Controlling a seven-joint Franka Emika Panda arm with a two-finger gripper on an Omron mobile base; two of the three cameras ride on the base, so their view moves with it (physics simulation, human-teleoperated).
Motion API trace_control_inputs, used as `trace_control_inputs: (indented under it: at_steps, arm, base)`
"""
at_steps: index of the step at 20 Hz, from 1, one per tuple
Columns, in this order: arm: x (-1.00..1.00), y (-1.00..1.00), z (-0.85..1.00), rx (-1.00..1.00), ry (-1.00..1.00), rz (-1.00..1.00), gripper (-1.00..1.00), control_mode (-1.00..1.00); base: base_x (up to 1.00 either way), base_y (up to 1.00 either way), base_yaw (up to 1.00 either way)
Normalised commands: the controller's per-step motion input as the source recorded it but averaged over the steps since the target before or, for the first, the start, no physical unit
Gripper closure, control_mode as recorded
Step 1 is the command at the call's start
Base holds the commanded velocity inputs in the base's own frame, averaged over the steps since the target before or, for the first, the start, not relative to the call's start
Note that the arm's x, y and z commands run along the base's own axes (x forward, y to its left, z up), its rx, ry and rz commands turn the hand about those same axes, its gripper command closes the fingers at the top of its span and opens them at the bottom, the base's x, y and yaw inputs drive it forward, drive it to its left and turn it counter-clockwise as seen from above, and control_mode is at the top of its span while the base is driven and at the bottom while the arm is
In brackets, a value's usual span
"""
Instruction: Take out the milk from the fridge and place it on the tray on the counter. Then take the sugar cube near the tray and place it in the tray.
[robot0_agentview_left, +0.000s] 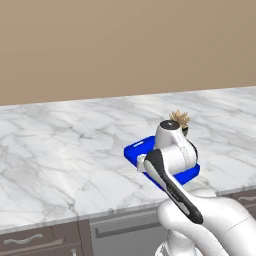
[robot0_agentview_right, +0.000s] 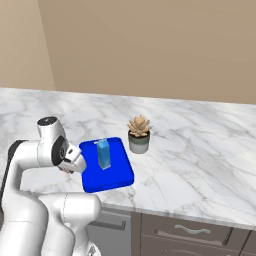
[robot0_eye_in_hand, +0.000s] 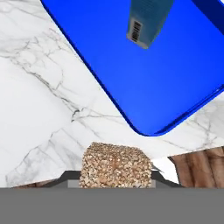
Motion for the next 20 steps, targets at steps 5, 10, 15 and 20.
trace_control_inputs:
  at_steps: [5, 10, 15, 20]
  arm:
    - [0.21, -0.60, 0.04, 0.00, 0.00, -0.01, 1.00, -1.00]
    - [0.54, -0.11, -0.02, 0.00, 0.00, 0.00, 1.00, -1.00]
    - [0.60, 0.00, -0.06, 0.00, 0.02, 0.00, 1.00, -1.00]
    - [0.05, 0.00, -0.25, -0.01, 0.13, 0.00, 1.00, -1.00]
  base:
    - [0.00, 0.00, 0.00]
    - [0.00, 0.00, 0.00]
    - [0.00, 0.00, 0.00]
    - [0.00, 0.00, 0.00]
